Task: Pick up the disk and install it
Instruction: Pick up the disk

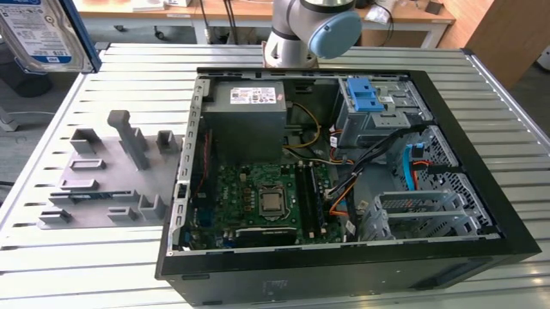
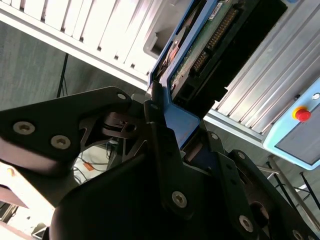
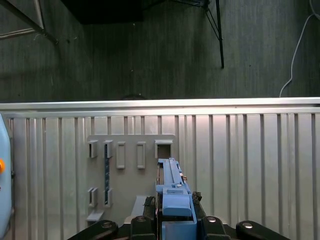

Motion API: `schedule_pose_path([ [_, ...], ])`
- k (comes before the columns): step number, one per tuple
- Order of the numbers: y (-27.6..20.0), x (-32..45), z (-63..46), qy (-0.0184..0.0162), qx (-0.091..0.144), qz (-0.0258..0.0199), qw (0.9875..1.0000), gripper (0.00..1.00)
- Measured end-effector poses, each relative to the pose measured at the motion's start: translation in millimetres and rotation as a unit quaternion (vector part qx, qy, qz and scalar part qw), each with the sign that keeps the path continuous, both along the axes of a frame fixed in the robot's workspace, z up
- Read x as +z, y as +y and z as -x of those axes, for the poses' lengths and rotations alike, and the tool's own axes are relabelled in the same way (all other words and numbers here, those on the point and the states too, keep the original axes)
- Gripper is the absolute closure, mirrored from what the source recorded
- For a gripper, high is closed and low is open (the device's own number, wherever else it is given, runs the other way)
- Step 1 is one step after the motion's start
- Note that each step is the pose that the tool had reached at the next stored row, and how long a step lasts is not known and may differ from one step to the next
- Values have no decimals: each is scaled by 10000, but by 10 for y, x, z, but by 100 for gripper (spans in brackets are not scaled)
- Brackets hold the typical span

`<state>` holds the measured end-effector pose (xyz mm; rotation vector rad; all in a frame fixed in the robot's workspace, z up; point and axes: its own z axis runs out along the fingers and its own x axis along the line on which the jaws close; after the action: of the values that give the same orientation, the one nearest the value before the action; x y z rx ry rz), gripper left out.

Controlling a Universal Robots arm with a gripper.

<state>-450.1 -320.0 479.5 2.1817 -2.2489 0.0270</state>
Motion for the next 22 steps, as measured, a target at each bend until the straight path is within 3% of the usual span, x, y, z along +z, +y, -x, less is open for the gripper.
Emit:
schedule_pose_path([
  [9,-1,32,1,1,0,0,10000,64],
  [15,-94,31,0,0,0,-8,10000,64],
  [16,-106,31,0,0,0,-29,10000,64],
  [19,-125,31,0,0,0,-152,9999,64],
  [22,-148,31,0,0,7,-175,9998,64],
])
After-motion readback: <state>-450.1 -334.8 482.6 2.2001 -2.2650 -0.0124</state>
